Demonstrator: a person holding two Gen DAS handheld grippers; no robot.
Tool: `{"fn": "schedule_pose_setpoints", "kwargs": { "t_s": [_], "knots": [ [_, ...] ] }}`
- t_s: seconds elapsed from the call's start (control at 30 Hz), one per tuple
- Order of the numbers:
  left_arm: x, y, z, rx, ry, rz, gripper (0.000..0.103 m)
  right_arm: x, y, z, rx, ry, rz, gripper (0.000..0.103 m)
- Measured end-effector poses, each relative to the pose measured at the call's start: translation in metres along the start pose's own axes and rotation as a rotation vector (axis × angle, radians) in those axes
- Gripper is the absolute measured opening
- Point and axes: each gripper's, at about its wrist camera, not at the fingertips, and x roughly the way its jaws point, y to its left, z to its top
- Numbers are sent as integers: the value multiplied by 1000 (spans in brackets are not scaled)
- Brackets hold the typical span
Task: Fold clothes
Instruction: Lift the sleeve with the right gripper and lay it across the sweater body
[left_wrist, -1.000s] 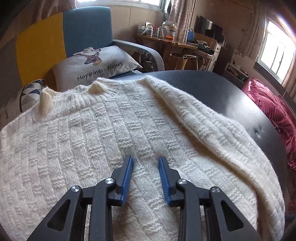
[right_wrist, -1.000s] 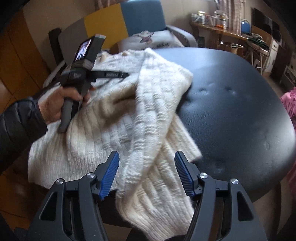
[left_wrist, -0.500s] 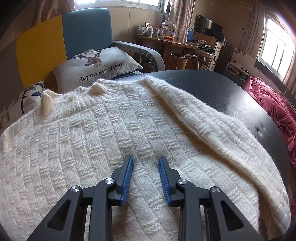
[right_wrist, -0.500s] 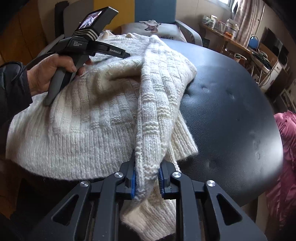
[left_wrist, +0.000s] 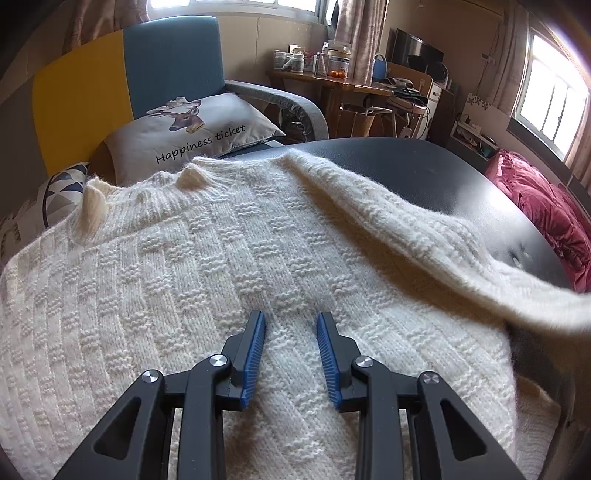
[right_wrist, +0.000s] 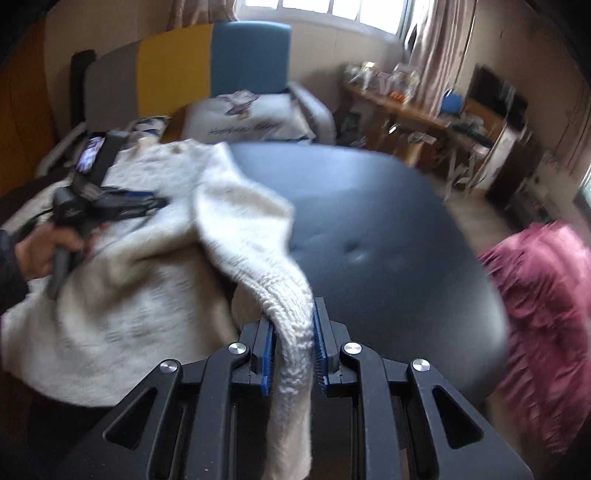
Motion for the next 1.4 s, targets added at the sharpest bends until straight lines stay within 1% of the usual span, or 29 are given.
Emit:
{"fn": "schedule_pose_setpoints", "kwargs": {
  "t_s": [0.1, 0.17, 0.23, 0.33, 0.37, 0.4, 0.43, 0.47, 0.53, 0.57, 0.63, 0.67, 0.7, 0.77, 0.83, 0.87, 0.9, 1.0, 1.1, 1.13, 1.2, 1.23, 1.27, 1.3, 1.37, 1.4],
  "knots": [
    [-2, -1, -1, 10, 3, -4, 29, 0, -21, 20, 8, -22, -44, 19],
    [-4, -2, -3, 24, 8, -7, 29, -3, -34, 36, 24, -44, -55, 19],
    [-6, -5, -5, 54, 13, -6, 29, -3, -48, 55, 33, -70, -78, 19],
    [-8, -6, -8, 74, 15, -9, 29, 2, -63, 71, 23, -60, -120, 19],
    [-8, -6, -8, 71, 13, -12, 29, 2, -66, 73, 28, -54, -120, 19],
    [-8, -6, -8, 71, 12, -12, 29, -1, -68, 74, 39, -55, -92, 20],
    [-8, -6, -8, 71, 12, -12, 29, -8, -68, 72, 55, -65, -35, 20],
    [-8, -6, -8, 71, 11, -11, 29, -12, -67, 67, 64, -63, 11, 20],
    [-8, -7, -9, 72, 9, -9, 29, -16, -60, 48, 69, -31, 76, 20],
    [-8, -7, -9, 74, 9, -7, 29, -18, -56, 39, 72, -15, 109, 22],
    [-8, -8, -9, 80, 8, 2, 29, -22, -50, 20, 76, 17, 175, 33],
    [-8, -9, -10, 84, 7, 7, 29, -20, -46, 8, 70, 41, 190, 43],
    [-8, -9, -10, 84, 7, 6, 29, -15, -41, -8, 53, 73, 187, 46],
    [-9, -9, -10, 80, 6, 4, 29, -7, -34, -33, 28, 115, 174, 46],
    [-9, -9, -11, 83, 6, 7, 29, 2, -27, -55, 0, 148, 193, 49],
    [-9, -10, -11, 87, 7, 13, 29, 6, -22, -64, -22, 158, 191, 52],
    [-9, -12, -11, 92, 7, 19, 29, 10, -19, -72, -43, 160, 174, 52],
    [-8, -13, -12, 99, 7, 30, 30, 28, -19, -82, -36, 161, 147, 52],
    [-8, -13, -12, 104, 7, 35, 30, 47, -22, -86, -30, 185, 171, 53],
    [-8, -13, -12, 104, 7, 35, 30, 52, -23, -88, -33, 191, 171, 54],
    [-8, -14, -13, 105, 7, 35, 30, 57, -25, -89, -30, 173, 179, 70],
    [-8, -14, -14, 104, 7, 35, 30, 59, -25, -89, -36, 179, 181, 75],
    [-8, -14, -14, 104, 7, 34, 30, 61, -23, -90, -48, 183, 173, 83],
    [-8, -14, -14, 102, 7, 32, 30, 62, -20, -90, -59, 183, 160, 87],
    [-8, -15, -16, 97, 5, 29, 30, 64, -20, -88, -60, 192, 155, 88],
    [-8, -15, -16, 96, 5, 28, 30, 65, -22, -87, -39, 206, 161, 88]
  ]
}}
